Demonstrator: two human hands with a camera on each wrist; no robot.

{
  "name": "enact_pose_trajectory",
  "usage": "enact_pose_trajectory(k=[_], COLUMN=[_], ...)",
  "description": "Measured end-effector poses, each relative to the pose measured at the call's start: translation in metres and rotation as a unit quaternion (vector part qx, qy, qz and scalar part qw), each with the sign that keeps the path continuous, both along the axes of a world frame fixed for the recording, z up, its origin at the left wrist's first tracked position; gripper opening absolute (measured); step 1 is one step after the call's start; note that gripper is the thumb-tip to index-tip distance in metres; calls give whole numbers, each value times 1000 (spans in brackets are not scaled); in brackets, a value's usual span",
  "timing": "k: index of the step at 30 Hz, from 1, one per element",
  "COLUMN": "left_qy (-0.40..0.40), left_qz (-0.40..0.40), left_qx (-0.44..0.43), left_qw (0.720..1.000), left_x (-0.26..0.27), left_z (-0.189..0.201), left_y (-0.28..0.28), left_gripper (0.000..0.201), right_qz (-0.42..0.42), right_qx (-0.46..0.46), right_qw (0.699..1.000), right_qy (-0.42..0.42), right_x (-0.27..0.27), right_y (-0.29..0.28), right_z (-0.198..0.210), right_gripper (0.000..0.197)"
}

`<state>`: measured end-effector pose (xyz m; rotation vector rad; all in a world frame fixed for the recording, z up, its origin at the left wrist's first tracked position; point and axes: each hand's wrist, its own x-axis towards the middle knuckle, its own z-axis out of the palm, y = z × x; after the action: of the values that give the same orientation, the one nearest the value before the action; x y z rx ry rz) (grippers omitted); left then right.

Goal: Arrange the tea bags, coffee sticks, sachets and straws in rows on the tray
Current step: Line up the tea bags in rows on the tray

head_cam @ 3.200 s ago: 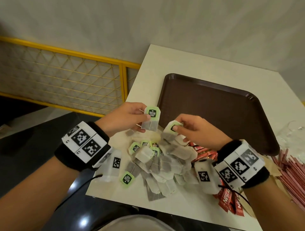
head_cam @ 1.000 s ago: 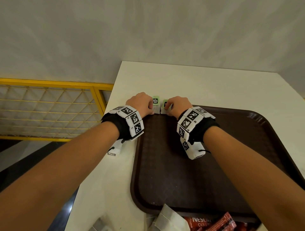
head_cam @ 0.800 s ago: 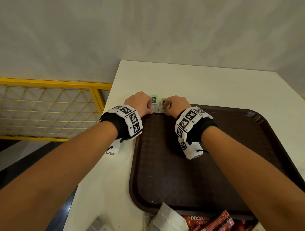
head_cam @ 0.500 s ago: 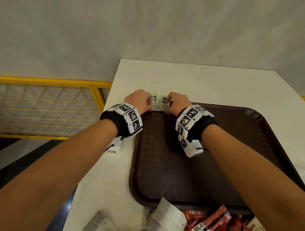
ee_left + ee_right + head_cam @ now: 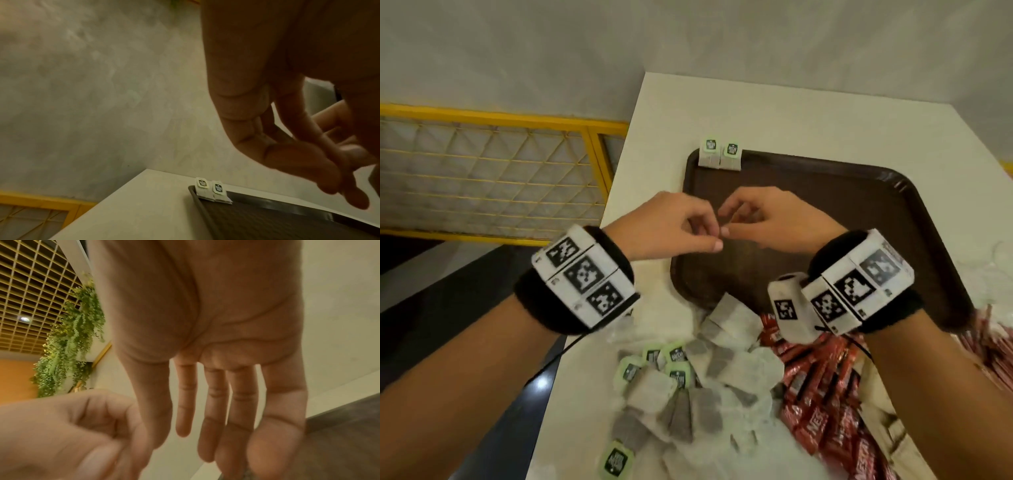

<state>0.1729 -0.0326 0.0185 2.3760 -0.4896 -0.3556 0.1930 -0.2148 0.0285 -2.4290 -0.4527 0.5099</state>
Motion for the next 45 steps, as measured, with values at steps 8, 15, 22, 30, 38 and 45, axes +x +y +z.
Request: enact_pose_trajectory(k=[8, 15, 22, 30, 38, 45], left_qy=[75, 61, 156, 144, 248, 300], left_qz=[-105, -110, -83, -30, 109, 116], left_qx=[28, 108, 202, 105, -309, -418], left_qw=[991, 986, 963, 984, 912, 850], left_x=[-89, -108, -114, -112, -98, -76], left_z=[-14, -22, -30, -31, -14, -6], left_y=[-2, 4, 29, 34, 38, 29], left_gripper=[19, 32, 52, 43, 28, 21], right_qz=[30, 42, 90, 28, -59, -6], right_qx=[-59, -152, -200, -123, 144, 250], right_qw=[996, 983, 974, 992, 986, 965], right_qy=[56, 91, 55, -2, 53, 78], right_x=[-81, -123, -133, -127, -110, -87], right_y=[-6, -10, 1, -7, -4, 12], right_z=[-12, -15, -26, -18, -13, -3], right_gripper=[21, 53, 42, 10, 7, 6])
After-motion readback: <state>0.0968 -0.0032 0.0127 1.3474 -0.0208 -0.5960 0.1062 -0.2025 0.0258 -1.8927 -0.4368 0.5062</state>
